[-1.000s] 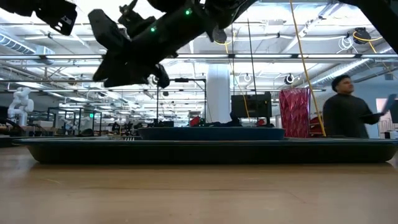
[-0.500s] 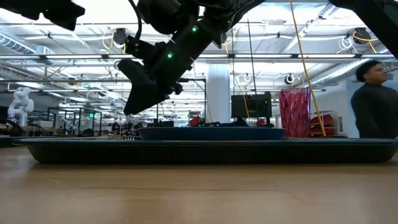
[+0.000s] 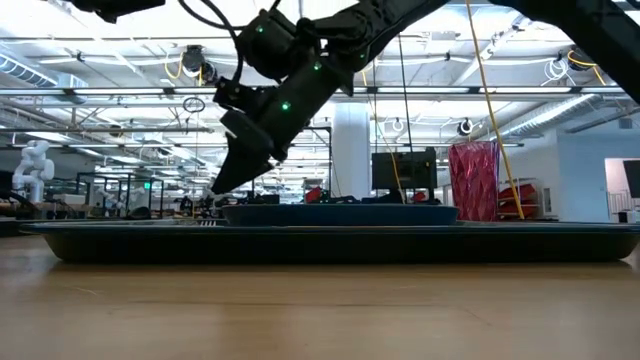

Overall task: Pick and place plate/cup/fork/spoon on tray
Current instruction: Put the orange fork between the black spoon and blue plate on the black tray

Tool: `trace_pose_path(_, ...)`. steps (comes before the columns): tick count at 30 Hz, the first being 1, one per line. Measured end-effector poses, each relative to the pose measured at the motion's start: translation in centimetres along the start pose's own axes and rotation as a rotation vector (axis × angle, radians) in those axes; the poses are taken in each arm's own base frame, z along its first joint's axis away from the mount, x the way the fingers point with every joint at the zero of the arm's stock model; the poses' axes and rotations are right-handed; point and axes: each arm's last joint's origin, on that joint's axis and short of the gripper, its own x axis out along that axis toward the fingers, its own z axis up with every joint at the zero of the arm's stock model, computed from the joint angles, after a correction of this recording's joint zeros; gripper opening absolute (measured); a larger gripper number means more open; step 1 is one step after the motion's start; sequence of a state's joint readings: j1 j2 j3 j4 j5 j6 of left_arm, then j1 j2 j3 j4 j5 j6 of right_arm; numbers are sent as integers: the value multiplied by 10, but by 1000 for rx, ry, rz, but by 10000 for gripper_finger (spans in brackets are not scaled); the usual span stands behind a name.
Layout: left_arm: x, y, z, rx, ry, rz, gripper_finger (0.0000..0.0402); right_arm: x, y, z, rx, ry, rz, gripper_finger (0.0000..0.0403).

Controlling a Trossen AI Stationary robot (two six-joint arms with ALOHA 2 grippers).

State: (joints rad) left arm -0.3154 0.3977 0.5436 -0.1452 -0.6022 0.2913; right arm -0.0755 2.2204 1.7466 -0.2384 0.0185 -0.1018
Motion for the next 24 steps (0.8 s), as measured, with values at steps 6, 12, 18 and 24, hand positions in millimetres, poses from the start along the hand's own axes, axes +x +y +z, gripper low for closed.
trace_pose_path(6,1,3,2,36,-15,32,152,0,-18,-2,39,-4,34,112)
trace_pose_path(12,2,7,5,48,-33,66,152,1,-32,-6,60,-22,23,112)
trace_pose_path(18,3,9,5,45,-35,94,152,15,-37,-31,109,-136,49,112)
trace_pose_path(24,3,11,4,43,-29,110,152,17,-37,-34,110,-171,68,112)
